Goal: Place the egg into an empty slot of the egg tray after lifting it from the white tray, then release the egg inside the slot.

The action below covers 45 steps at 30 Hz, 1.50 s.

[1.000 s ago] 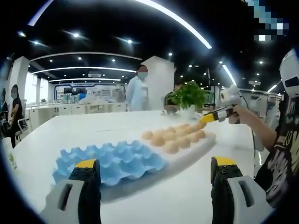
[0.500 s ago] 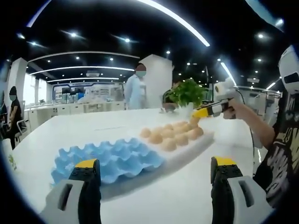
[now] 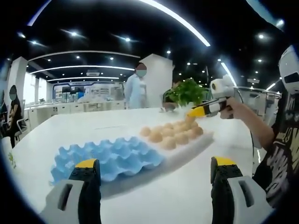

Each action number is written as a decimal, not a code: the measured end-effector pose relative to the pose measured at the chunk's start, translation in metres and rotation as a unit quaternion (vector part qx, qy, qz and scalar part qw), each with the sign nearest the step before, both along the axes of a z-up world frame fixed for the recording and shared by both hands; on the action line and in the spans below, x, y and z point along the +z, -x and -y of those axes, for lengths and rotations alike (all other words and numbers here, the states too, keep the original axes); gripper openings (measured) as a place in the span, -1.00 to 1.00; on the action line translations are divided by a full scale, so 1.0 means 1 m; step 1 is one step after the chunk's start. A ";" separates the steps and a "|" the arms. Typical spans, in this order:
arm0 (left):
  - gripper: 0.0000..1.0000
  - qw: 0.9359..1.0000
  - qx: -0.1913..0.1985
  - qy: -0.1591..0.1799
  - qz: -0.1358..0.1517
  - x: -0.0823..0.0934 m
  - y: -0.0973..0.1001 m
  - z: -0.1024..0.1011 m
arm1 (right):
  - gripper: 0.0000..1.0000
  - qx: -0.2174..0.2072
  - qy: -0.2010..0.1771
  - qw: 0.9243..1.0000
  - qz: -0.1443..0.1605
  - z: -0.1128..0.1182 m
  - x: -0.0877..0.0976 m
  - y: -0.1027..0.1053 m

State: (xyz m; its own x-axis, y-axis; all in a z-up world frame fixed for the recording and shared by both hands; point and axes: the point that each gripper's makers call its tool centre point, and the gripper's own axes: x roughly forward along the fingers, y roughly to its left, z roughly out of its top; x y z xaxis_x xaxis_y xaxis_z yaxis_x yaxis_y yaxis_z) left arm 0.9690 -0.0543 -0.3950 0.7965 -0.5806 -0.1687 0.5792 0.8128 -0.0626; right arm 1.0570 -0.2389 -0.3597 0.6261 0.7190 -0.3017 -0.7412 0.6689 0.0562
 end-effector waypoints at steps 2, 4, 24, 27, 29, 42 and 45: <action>1.00 1.000 0.001 0.000 -0.001 -0.001 0.000 0.000 | -0.45 0.006 0.000 1.000 0.001 -0.004 0.000 -0.001; 1.00 1.000 0.000 0.001 -0.002 -0.001 0.000 0.000 | -0.45 0.010 0.000 1.000 0.000 -0.008 -0.001 -0.001; 1.00 1.000 -0.006 -0.003 -0.007 -0.003 0.002 0.006 | -0.45 0.055 -0.006 0.998 -0.007 -0.048 -0.007 0.000; 1.00 1.000 -0.008 -0.009 -0.013 -0.006 0.003 0.006 | -0.45 0.062 -0.007 0.998 -0.008 -0.055 -0.008 0.003; 1.00 1.000 -0.007 -0.011 -0.014 -0.007 0.003 0.006 | -0.45 0.065 -0.007 0.998 -0.007 -0.059 -0.008 0.003; 1.00 1.000 -0.011 -0.018 -0.019 -0.010 0.004 0.006 | -0.45 0.089 -0.015 0.996 -0.007 -0.085 -0.007 0.007; 1.00 1.000 -0.010 -0.018 -0.019 -0.010 0.004 0.005 | -0.45 0.096 -0.015 0.995 -0.008 -0.092 -0.009 0.008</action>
State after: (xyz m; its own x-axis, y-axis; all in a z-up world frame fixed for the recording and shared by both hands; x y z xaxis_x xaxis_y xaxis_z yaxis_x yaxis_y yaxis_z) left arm 0.9654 -0.0597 -0.4052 0.7770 -0.5900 -0.2197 0.5938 0.8027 -0.0555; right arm 1.0485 -0.1468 -0.3686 0.4723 0.8333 -0.2874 -0.8536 0.5136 0.0866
